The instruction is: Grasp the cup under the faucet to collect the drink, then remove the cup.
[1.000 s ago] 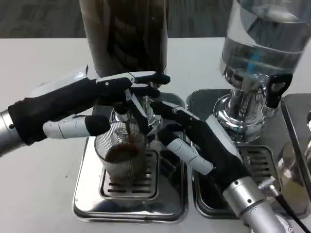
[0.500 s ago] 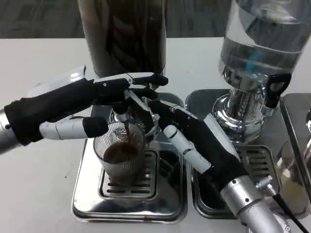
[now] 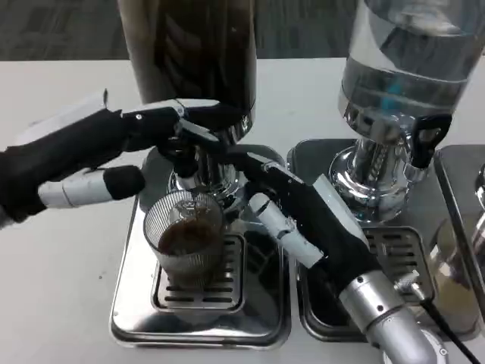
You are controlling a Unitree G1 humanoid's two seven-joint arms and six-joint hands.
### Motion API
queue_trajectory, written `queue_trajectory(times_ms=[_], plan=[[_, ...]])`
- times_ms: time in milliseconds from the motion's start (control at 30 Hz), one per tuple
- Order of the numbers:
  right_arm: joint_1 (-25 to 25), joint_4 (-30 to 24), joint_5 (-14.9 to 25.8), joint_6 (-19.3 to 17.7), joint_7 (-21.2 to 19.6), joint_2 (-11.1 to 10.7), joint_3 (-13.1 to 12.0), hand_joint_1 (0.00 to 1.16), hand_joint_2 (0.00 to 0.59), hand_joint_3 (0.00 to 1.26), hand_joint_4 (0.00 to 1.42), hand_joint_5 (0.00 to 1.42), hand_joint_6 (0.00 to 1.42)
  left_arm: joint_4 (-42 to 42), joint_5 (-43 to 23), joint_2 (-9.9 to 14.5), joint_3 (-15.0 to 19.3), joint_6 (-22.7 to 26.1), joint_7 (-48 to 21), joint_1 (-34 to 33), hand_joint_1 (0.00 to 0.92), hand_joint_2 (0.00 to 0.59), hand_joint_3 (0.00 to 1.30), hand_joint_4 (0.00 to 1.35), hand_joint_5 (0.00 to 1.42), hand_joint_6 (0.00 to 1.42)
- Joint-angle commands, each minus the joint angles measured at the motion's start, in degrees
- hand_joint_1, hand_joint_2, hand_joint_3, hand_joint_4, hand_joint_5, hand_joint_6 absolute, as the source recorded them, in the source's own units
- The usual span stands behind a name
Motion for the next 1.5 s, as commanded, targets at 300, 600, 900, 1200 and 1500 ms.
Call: queue_trajectory(times_ms=[300,600,900,1200,1500], plan=[[-1.26,1.41,1.21,-1.39,0.48,0.39,-0.21,0.32,0.275,0.14,0.11,0.11,0.21,0.69,-3.90,-1.03,10.10,-0.81,6.21,1.71,0.000,0.044,0.26,0.31,0.27,0.20],[-0.64,0.78,1.17,-1.12,0.12,0.55,-0.24,0.41,0.266,0.14,0.12,0.11,0.21,1.60,-1.00,-0.56,13.93,-2.27,10.13,9.08,0.000,0.045,0.28,0.33,0.29,0.20],[-0.66,-0.01,1.51,-1.12,0.71,0.27,-0.30,0.45,0.259,0.15,0.13,0.12,0.22,4.47,5.75,-0.96,15.46,-9.53,15.14,14.30,0.000,0.033,0.23,0.26,0.21,0.13],[-1.27,0.15,1.79,-0.37,3.26,-0.22,0.19,0.47,0.256,0.11,0.09,0.09,0.20,11.33,9.55,-1.92,13.06,-14.71,18.81,15.21,0.000,0.026,0.22,0.22,0.19,0.11],[-3.35,2.95,3.57,-0.94,5.55,0.82,0.28,0.48,0.243,0.07,0.06,0.05,0.18,18.46,11.45,-1.94,11.23,-19.27,20.62,17.26,0.000,0.030,0.23,0.22,0.19,0.11]])
